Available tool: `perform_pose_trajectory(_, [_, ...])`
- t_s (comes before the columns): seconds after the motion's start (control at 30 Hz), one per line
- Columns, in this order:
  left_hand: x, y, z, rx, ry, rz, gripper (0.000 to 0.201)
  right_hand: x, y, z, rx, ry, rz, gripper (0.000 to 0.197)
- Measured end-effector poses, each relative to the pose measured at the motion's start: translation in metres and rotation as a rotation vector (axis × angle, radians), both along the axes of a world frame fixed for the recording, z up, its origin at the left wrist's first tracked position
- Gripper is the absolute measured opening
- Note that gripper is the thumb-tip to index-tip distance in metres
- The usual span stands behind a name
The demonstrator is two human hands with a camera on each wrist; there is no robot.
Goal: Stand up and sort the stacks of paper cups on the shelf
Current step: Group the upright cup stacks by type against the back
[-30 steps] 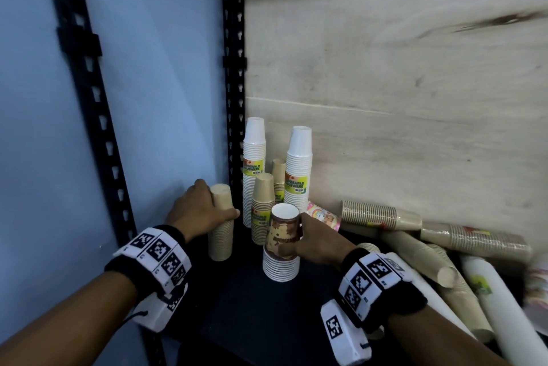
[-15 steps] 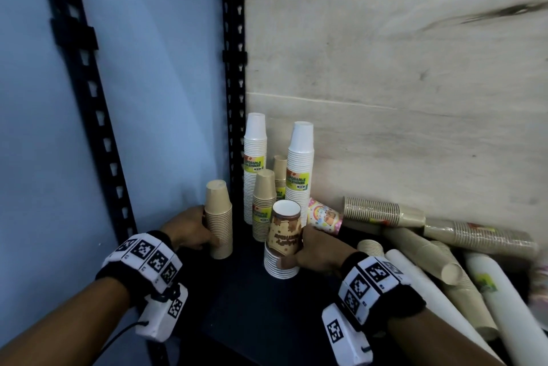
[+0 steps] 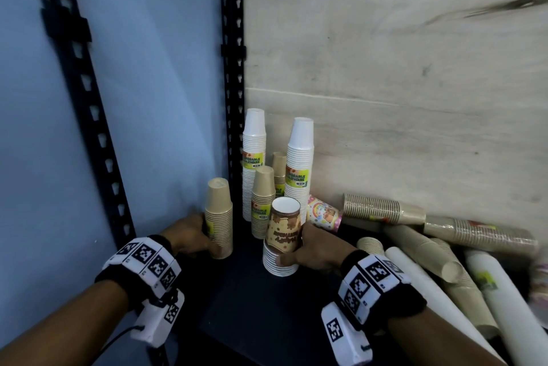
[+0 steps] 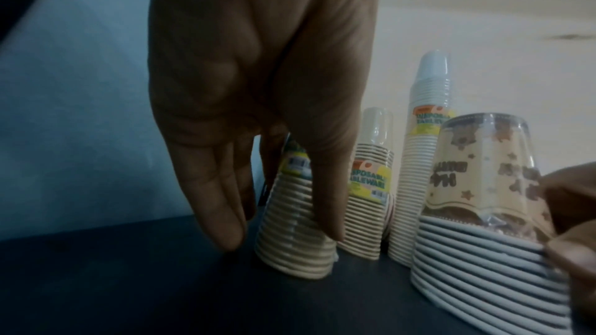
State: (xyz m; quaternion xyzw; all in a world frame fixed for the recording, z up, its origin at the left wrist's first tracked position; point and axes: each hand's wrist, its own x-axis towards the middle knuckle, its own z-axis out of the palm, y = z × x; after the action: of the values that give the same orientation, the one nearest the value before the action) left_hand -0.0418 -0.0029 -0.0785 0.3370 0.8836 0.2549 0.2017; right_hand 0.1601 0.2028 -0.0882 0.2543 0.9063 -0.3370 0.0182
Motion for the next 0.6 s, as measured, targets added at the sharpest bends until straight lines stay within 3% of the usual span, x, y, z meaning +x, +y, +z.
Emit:
perform_pose_trajectory(0.27, [0.006, 0.000, -0.001, 0.010, -0.010, 0.037, 0.066, 0.005, -0.006, 0.006, -0.023, 0.012, -0.007, 0.096])
perform_pose_trajectory(0.4, [0.002, 0.001, -0.004, 0.003, 0.006, 0.015, 0.060, 0.006, -0.006, 0.006, -0.020, 0.023, -0.033, 0.102])
perform_pose_trajectory(0.6, [-0.004, 0.001, -0.002, -0.045, 0.110, 0.042, 0.065, 0.001, -0.017, 0.012, 0.050, -0.013, -0.037, 0.090])
